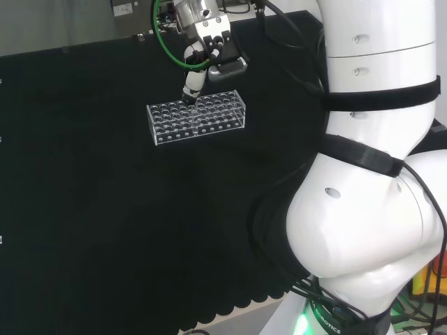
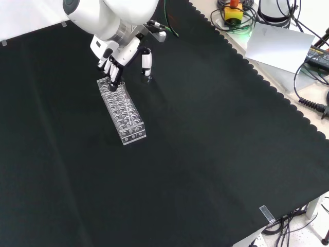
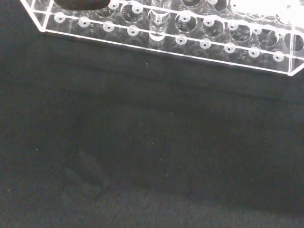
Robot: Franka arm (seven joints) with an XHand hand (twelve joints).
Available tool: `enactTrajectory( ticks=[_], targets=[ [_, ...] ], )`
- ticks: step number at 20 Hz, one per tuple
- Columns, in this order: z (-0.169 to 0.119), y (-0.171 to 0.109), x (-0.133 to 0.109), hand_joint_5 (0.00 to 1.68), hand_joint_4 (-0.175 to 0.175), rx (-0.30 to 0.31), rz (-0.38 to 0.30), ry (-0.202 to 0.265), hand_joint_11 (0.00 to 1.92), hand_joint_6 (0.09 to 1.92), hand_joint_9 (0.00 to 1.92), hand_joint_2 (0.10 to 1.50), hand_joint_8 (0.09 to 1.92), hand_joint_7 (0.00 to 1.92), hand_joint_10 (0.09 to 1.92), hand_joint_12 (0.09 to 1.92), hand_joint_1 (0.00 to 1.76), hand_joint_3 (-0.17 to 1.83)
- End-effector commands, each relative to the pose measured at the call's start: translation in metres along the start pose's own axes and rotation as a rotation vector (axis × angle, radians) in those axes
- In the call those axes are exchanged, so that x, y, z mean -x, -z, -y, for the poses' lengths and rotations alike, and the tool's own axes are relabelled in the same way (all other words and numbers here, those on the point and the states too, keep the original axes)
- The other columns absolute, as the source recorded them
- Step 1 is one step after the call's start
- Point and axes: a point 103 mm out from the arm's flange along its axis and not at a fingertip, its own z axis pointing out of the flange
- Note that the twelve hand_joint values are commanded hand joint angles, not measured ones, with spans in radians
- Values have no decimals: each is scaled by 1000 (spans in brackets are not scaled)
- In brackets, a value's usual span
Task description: Pick up the test tube.
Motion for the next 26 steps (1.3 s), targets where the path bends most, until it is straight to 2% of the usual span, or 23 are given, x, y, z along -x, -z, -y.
enactTrajectory(
  ticks=[1, 11, 14, 17, 22, 26],
  targets=[
    [-14, -1, -3, 480, -112, -3, 22, -13, 21, 87, 399, 896, 842, 672, 832, 1553, 761, 174],
    [-28, 1, -8, 538, -119, 4, 36, -26, 68, 114, 491, 861, 853, 766, 804, 1538, 767, 253],
    [-30, 1, -8, 546, -122, 8, 16, -37, 79, 136, 531, 842, 843, 820, 784, 1529, 768, 295],
    [-38, 2, -11, 581, -133, 16, -24, -55, 138, 250, 650, 800, 819, 949, 731, 1505, 775, 386],
    [-49, -1, -19, 668, -153, 48, -20, -66, 265, 627, 868, 743, 790, 1151, 651, 1457, 841, 489],
    [-52, -2, -17, 806, -165, 93, -22, -77, 371, 694, 1002, 708, 755, 1271, 607, 1413, 929, 540]
  ],
)
